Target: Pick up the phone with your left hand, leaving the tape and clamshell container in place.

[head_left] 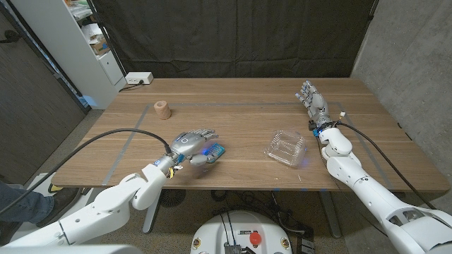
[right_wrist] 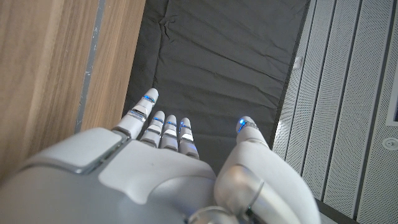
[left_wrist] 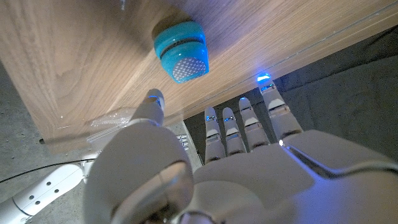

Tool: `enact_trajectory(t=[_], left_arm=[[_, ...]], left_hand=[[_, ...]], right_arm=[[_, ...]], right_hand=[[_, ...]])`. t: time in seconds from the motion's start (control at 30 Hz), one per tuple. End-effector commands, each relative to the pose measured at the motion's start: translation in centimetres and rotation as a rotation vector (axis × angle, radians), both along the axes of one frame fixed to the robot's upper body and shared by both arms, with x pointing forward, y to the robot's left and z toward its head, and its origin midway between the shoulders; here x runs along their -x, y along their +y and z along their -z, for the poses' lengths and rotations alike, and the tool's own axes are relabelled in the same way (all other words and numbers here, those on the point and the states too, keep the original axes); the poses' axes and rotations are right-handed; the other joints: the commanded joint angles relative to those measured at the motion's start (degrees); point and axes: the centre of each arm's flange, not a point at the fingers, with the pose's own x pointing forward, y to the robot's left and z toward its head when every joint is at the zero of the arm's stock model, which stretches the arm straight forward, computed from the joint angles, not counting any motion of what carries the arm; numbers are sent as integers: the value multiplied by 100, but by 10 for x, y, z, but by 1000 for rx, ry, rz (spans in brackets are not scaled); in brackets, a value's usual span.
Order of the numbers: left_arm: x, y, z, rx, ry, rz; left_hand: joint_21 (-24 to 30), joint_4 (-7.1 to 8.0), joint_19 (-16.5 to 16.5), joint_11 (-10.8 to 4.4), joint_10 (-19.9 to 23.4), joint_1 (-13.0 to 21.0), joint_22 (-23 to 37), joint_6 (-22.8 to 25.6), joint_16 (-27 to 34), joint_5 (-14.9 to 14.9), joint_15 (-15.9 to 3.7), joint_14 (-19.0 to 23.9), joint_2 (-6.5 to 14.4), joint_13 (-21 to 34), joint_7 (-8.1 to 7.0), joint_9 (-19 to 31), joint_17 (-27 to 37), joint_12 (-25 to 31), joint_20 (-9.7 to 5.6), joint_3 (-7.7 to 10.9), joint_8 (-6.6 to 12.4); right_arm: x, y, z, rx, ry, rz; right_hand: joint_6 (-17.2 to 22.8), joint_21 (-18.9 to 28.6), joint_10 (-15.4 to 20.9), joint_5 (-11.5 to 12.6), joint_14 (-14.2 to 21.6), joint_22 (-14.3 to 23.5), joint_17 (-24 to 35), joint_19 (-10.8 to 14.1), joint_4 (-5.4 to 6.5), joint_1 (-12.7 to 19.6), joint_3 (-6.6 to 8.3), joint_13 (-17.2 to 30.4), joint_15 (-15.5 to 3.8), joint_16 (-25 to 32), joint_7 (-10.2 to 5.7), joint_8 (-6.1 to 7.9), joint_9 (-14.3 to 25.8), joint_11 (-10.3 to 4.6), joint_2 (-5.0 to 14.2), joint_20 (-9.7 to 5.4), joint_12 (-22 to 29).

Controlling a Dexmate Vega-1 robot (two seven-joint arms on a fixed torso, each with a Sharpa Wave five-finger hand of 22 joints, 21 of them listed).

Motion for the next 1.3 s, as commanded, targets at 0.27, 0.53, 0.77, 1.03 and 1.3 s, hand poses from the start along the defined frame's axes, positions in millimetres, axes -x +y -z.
enact_trajectory(t=[0.27,0.53,0.77,1.03,1.3], left_arm=[[-8,-10,5,-24,48,5],[-13,-13,5,-25,69,14],[-19,-17,6,-36,87,16],[-22,-19,4,-36,102,22],[-23,-21,5,-46,105,5]], left_hand=[[-44,29,35,0,-25,108,7,-1,-38,-27,42,1,-18,16,30,18,20,-18,15,-5,-32],[-60,31,29,-4,-19,124,6,11,-43,-31,36,-2,-12,20,27,19,21,-18,15,-10,-36],[-73,36,24,-7,-11,134,6,16,-47,-35,33,-1,-5,24,26,20,22,-17,16,-16,-43],[-88,41,18,-15,-16,144,6,28,-48,-39,36,5,1,28,23,21,23,-21,16,-24,-48],[-97,45,33,6,-3,163,7,29,-43,-42,52,31,14,33,49,23,24,-19,14,-29,-58]], right_arm=[[-1,-4,3,-6,2,-2],[-1,-5,6,-11,9,0],[-1,-6,7,-16,11,2],[-2,-7,9,-20,14,2],[-3,-8,11,-27,14,3]], right_hand=[[34,-1,54,-16,44,13,33,59,-26,22,-19,11,1,42,-30,-8,12,9,64,-2,19],[37,-3,42,-18,47,13,35,64,-30,24,-25,11,2,41,-34,-8,12,7,68,-2,12],[39,-5,43,-19,48,14,37,67,-33,25,-30,11,2,41,-33,-8,12,4,70,1,10],[40,-8,41,-21,48,14,40,68,-34,23,-37,12,3,40,-36,-8,12,17,75,3,8],[41,-11,38,-22,56,14,42,69,-37,24,-42,12,1,42,-36,-9,12,7,80,6,6]])
